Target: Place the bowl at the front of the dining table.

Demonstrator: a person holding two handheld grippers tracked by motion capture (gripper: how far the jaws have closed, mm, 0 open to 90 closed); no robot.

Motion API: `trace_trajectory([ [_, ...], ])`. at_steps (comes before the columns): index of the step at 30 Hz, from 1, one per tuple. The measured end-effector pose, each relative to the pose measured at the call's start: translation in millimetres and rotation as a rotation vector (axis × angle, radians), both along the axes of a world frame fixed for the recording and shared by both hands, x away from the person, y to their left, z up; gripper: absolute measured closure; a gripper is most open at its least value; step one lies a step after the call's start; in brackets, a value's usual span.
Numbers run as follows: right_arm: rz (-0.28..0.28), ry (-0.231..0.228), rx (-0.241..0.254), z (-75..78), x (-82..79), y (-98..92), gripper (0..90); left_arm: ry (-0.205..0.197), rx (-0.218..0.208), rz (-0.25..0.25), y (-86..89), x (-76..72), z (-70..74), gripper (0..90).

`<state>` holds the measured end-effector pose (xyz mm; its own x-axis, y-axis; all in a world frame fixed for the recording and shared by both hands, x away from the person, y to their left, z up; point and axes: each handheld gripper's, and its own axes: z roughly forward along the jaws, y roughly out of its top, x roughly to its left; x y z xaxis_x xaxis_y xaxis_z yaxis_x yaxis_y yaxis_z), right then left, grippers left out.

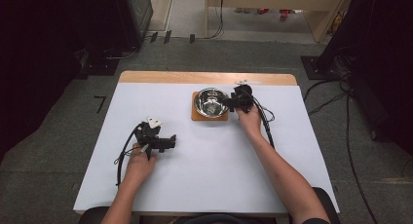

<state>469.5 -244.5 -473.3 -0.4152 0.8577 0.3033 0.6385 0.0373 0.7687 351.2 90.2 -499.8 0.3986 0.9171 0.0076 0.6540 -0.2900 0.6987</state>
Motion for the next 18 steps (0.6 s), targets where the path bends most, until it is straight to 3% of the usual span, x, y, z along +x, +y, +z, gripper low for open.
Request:
trace_trajectory([
  [11,0.008,-0.004,-0.024,8.0,-4.1,-2.7,29.8,0.0,0.0,0.0,0.0,0.0,0.0,0.0],
  [18,0.032,-0.001,-0.064,10.8,-7.6,-2.0,29.6,0.0,-0.001,0.0,0.0,0.0,0.0,0.0],
])
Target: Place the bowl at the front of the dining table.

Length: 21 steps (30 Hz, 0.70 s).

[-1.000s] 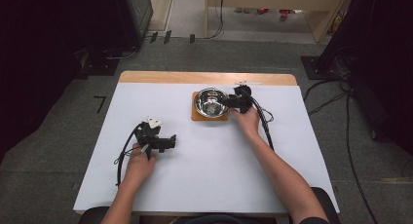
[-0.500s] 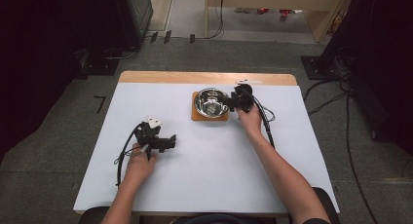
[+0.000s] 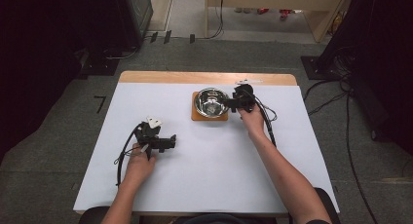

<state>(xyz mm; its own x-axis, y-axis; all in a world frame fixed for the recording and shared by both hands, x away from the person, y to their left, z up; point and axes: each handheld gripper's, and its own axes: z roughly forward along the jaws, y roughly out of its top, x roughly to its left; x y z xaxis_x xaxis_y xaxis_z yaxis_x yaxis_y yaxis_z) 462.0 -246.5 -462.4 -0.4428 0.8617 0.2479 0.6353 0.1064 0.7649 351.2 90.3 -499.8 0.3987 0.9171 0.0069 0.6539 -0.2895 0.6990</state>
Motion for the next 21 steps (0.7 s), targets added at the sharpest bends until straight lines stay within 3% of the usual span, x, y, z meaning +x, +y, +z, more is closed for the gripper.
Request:
trace_trajectory([
  [21,0.049,-0.017,-0.011,8.5,-16.5,-1.0,29.6,0.0,-0.002,0.0,0.1,0.1,0.0,0.0],
])
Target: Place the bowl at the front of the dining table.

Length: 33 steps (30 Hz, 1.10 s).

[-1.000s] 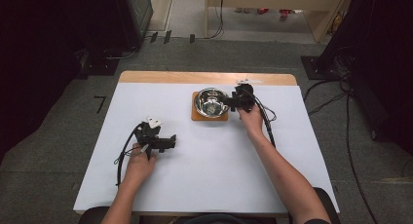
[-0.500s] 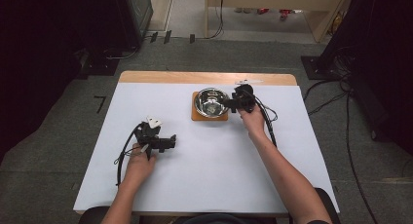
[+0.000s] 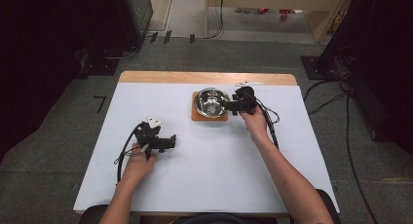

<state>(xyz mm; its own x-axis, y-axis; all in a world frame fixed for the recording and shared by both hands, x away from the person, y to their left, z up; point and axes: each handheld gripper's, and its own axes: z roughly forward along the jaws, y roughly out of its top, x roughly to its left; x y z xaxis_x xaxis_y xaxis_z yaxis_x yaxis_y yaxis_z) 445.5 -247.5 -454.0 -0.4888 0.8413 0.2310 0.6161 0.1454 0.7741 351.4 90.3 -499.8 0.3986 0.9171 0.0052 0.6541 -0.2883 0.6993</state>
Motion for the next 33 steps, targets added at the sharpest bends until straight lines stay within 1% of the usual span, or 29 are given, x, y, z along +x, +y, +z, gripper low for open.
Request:
trace_trajectory([
  [4,0.003,0.002,-0.001,0.1,-3.6,-1.1,29.6,0.0,0.0,0.0,0.0,0.0,0.0,0.0],
  [8,0.017,0.011,-0.021,0.4,-6.3,-1.7,29.5,0.0,0.0,0.0,0.0,0.0,0.0,0.0],
  [11,0.024,0.012,-0.017,1.1,-8.8,-1.5,29.2,0.0,0.0,0.0,0.1,0.0,0.0,0.0],
  [13,0.027,0.004,-0.009,1.3,-11.4,-1.9,29.1,0.0,-0.001,0.0,0.0,0.0,0.0,0.0],
  [14,0.028,0.008,-0.008,1.6,-12.9,-2.0,29.1,0.0,0.0,0.0,0.0,0.0,0.0,0.0],
  [17,0.031,0.002,-0.012,1.6,-15.4,-2.5,29.1,0.0,-0.001,0.0,0.0,0.0,0.0,0.0],
  [21,0.034,0.002,0.001,2.0,-19.5,-4.2,29.2,0.0,-0.001,0.0,0.0,0.0,0.0,0.0],
  [23,0.04,0.006,0.001,3.0,-21.2,-4.9,29.2,0.0,0.0,0.0,0.0,0.0,0.0,0.0],
  [26,0.048,-0.004,-0.003,4.1,-24.2,-5.3,29.2,0.0,-0.001,0.0,0.0,0.0,0.0,0.0],
  [28,0.054,-0.002,0.006,4.3,-26.3,-5.4,29.2,0.0,-0.001,0.0,0.0,0.0,0.0,0.0],
  [31,0.063,-0.006,0.004,3.8,-28.7,-5.1,29.2,0.0,-0.001,0.0,0.0,0.0,0.0,0.0],
  [33,0.062,0.001,0.002,3.2,-30.9,-5.5,29.2,0.001,0.0,0.0,0.0,0.0,0.0,0.0],
])
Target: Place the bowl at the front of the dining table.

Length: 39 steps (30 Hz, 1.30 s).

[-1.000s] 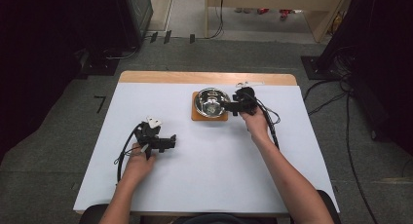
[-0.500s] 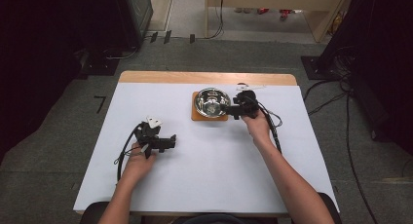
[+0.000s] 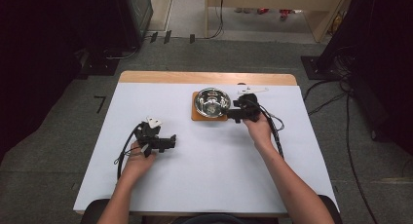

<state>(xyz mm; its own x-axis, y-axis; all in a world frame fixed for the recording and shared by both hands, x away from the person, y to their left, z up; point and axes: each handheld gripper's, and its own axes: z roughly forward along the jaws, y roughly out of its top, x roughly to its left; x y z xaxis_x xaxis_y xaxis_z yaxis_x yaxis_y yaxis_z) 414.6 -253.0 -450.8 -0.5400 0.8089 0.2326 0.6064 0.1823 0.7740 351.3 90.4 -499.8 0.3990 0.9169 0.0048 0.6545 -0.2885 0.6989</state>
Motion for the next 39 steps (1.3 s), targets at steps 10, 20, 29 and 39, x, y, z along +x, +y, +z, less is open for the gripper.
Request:
trace_trajectory([
  [10,0.008,-0.002,-0.006,-2.9,-8.8,-6.9,30.1,-0.001,0.0,0.0,-0.1,0.0,0.0,0.0],
  [20,0.018,-0.018,-0.021,-4.2,-19.7,-9.1,29.8,0.0,0.001,0.0,0.0,0.0,0.0,0.0],
  [29,0.029,-0.03,-0.038,-10.0,-33.1,-8.6,29.3,-0.001,0.0,0.0,-0.1,0.0,0.0,0.0],
  [39,0.037,-0.032,-0.055,-15.7,-45.5,-14.4,29.5,-0.001,0.0,0.001,-0.1,0.0,0.0,0.0],
])
